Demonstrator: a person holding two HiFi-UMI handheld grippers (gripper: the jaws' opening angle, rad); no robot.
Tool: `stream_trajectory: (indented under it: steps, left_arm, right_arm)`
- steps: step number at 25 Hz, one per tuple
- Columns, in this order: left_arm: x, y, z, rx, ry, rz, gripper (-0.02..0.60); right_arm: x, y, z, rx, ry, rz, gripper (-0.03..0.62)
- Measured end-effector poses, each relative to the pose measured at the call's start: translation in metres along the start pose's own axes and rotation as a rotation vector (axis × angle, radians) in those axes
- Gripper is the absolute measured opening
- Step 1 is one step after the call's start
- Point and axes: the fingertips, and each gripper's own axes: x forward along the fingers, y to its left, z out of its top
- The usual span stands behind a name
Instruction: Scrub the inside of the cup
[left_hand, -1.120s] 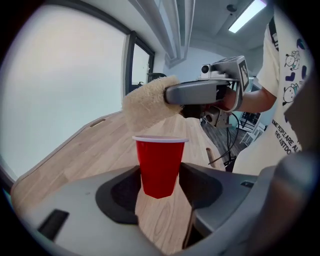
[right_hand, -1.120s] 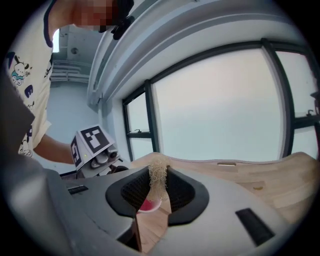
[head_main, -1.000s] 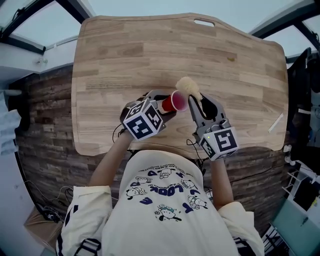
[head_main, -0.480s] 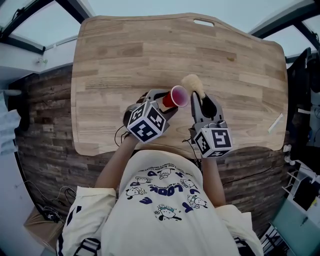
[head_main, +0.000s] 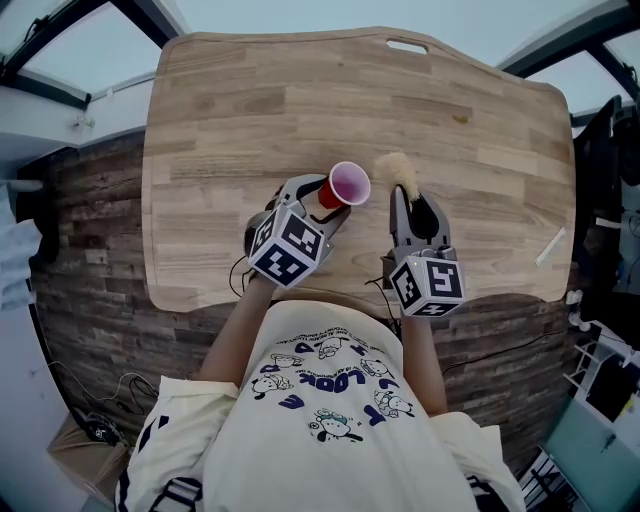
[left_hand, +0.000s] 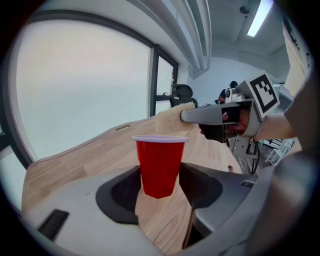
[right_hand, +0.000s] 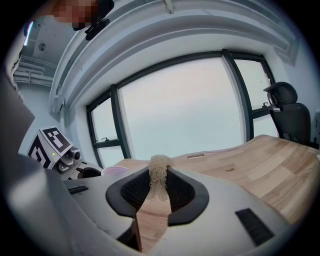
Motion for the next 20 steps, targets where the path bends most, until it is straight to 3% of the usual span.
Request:
stream_trajectory:
  steps: [11,20]
  left_arm:
    - [-0.006,0.012,-0.004,-0.042,-0.010,0.051,0.262]
    - [-0.008,0.008,0.000,-0.059,-0.026,0.036,0.262]
  right_arm:
    - [-0.005,-0.009,-0.006,0.017,0.016,-0.045,0.084]
    - [-0.006,-0.009,-0.008,0.023,0.024,-0.050,0.083]
